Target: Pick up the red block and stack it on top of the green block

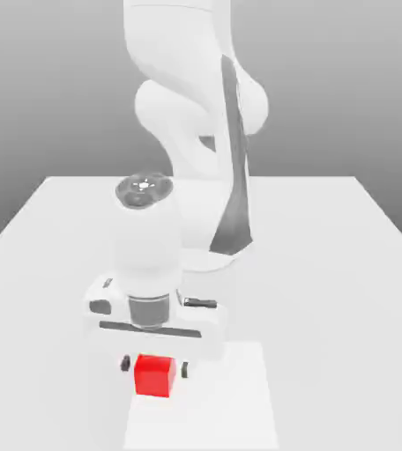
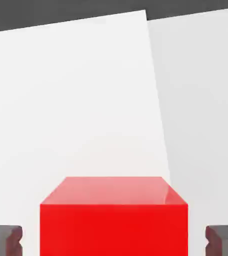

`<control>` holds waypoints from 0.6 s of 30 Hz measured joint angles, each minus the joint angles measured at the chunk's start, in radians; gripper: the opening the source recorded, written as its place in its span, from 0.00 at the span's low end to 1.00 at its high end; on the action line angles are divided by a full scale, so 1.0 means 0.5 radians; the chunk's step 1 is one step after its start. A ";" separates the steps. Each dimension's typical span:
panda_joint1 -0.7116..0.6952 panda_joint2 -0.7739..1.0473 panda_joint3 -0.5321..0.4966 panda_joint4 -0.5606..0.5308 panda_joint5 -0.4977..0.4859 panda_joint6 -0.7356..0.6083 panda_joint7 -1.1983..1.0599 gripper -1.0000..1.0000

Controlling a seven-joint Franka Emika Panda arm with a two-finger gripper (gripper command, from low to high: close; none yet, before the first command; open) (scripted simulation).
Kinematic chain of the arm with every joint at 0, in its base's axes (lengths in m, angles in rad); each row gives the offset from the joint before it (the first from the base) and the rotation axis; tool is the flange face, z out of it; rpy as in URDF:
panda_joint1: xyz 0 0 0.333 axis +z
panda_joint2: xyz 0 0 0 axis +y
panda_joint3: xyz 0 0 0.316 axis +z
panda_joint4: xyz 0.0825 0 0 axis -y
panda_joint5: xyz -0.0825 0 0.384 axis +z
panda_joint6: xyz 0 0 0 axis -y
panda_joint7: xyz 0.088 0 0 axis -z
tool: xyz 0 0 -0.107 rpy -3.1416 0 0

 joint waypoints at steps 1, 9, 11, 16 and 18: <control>0.000 0.000 0.000 0.000 -0.001 0.000 0.001 0.00; 0.008 -0.322 -0.021 -0.047 -0.053 -0.275 0.039 0.00; 0.055 -0.396 0.006 -0.016 -0.076 -0.381 0.044 0.00; 0.271 -0.254 0.169 0.309 -0.135 -0.571 0.004 0.00; 0.353 -0.179 0.248 0.453 -0.170 -0.644 -0.007 0.00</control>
